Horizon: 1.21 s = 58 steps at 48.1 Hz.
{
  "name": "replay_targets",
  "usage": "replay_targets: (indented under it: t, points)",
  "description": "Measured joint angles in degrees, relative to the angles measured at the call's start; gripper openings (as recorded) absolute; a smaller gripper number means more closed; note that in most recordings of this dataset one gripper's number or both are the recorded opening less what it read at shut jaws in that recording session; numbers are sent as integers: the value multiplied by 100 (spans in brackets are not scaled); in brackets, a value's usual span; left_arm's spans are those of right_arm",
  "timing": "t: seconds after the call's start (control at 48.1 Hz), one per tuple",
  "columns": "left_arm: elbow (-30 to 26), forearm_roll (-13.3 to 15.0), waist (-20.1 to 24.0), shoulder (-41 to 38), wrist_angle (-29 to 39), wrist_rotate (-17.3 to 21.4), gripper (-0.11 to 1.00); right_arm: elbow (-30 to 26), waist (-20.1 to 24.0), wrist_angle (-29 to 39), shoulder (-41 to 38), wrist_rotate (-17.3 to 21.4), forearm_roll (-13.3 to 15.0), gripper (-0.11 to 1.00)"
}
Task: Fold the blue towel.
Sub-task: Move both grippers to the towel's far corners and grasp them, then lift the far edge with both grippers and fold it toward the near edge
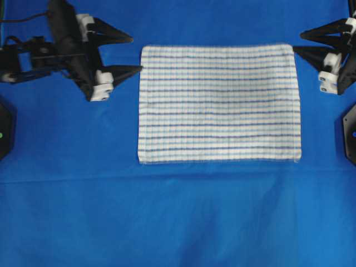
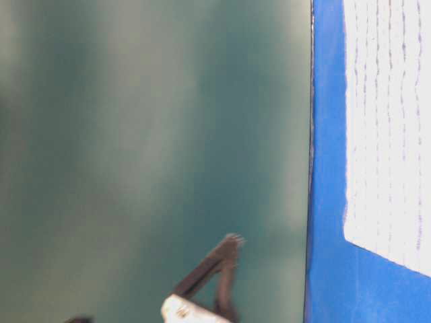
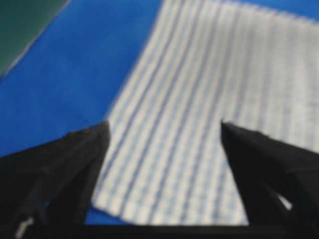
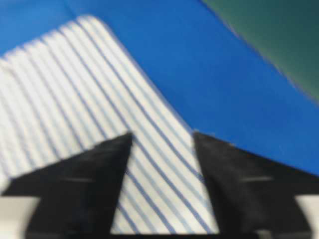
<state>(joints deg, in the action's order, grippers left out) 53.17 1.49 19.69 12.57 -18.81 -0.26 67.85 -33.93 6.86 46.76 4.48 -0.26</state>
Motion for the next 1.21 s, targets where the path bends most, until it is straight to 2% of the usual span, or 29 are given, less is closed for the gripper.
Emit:
replay_targets:
  t: [0.187, 0.499, 0.686, 0.874, 0.957, 1.082, 1.206]
  points:
    - [-185, 9, 457, -888, -255, 0, 90, 79, -598, -237, -1072, 0, 26, 59]
    - [-633, 9, 905, -2206, -404, 0, 90, 70, -932, -1151, -2760, -18, 88, 59]
    - [-896, 9, 1116, -2786, -404, 35, 90, 26, -1125, -1600, -3419, -18, 88, 59]
    - [-1037, 9, 1178, -2918, -413, 70, 85, -44, -1222, -1802, -3691, -26, 88, 57]
    - [-1081, 0, 1213, -2944, -396, 79, 76, -70, -1292, -1881, -3814, -26, 88, 52]
    - [-1143, 0, 1222, -3015, -352, 88, 49, -141, -1336, -2030, -4078, -62, 97, 40]
    - [-1187, 9, 1169, -3023, -281, 105, 22, -229, -1345, -2109, -4298, -114, 97, 10]
